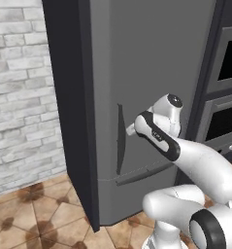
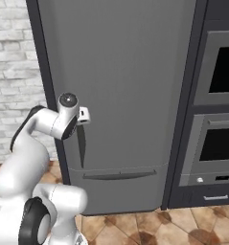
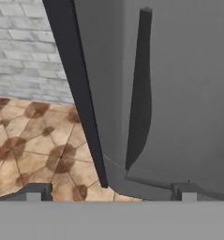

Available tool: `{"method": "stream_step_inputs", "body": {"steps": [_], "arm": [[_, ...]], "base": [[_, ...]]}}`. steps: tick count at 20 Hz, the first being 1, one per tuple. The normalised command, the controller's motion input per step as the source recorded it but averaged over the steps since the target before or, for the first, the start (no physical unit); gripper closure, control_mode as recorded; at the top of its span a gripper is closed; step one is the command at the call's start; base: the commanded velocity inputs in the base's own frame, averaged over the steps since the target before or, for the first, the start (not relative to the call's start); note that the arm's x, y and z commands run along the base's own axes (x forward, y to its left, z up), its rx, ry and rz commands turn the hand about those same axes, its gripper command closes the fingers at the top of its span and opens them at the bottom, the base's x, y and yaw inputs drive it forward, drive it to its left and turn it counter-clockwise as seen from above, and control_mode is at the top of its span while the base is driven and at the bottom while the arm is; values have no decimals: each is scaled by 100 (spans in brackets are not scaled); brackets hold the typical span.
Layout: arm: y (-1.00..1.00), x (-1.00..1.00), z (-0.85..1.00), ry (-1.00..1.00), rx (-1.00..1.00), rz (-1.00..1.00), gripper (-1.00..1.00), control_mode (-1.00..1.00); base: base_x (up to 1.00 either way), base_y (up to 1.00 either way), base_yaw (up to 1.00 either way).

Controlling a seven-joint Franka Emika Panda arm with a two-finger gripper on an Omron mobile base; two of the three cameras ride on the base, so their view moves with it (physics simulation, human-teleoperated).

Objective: Retrieve the chicken drumstick from the fridge and place it on the saucepan with marinade on the stove.

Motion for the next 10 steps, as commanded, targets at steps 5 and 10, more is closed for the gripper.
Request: {"method": "stream_step_inputs", "body": {"steps": [5, 10], "arm": [[5, 25, -12, -11, 0, 1, -100, -100], [0, 45, 0, 0, 1, 0, -100, -100]], "base": [[0, 0, 0], [0, 0, 0]]}}
